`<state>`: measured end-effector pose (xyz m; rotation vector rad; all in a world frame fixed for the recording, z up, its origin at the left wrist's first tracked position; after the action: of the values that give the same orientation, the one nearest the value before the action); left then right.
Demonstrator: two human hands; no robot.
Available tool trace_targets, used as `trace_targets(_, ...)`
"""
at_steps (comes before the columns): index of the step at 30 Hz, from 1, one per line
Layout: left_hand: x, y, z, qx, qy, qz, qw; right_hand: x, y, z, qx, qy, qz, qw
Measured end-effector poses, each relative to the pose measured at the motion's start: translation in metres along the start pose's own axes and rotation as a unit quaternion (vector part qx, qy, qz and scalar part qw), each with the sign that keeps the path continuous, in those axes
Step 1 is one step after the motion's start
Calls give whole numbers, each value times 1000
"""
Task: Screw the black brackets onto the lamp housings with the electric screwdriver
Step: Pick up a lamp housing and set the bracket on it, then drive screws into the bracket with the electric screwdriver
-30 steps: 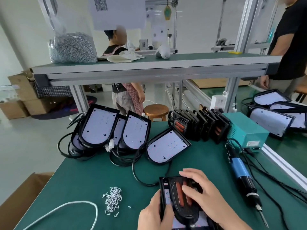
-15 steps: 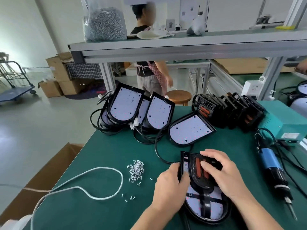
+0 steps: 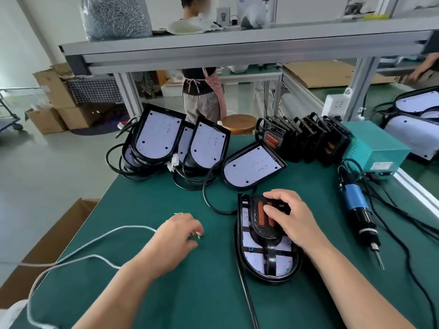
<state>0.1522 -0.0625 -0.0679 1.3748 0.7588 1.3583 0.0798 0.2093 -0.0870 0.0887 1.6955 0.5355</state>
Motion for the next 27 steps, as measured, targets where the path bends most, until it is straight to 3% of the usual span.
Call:
trace_targets(6, 2, 0, -4, -2, -12, -23, 1000, -2, -1, 2, -5, -17, 14, 1000)
trace_targets(12, 1, -6, -6, -13, 25, -83, 996, -10, 4, 14, -4, -34, 43, 998)
trace_targets(15, 6, -7, -6, -3, 41, -98, 994, -18, 34, 25, 75, -23, 64, 995)
trace_targets(18, 9, -11, -9, 6, 40, -105, 994, -13, 90, 38, 201, -75, 129, 968)
trace_targets(20, 14, -7, -9, 47, 38, -12, 998, -2, 123, 42, 225, -148, 239, 933)
trace_targets(23, 28, 3, -8, 125, 29, 195, 972, 17, 146, 41, 172, -260, 314, 897)
trace_targets(27, 51, 8, -11, 116, 50, 468, 875, 32, 141, 24, 95, -322, 390, 857)
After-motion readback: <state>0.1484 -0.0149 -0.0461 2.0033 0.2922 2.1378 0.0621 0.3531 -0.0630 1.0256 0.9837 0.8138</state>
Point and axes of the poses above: each hand's wrist, its own z-axis away from the middle knuckle, its own y-axis out of the back of the hand, x = y × z, the point moved 3 cm from there along -z, towards the middle knuckle, and after that the axes turned 9 degrees about -x, right-handed, at the moved point
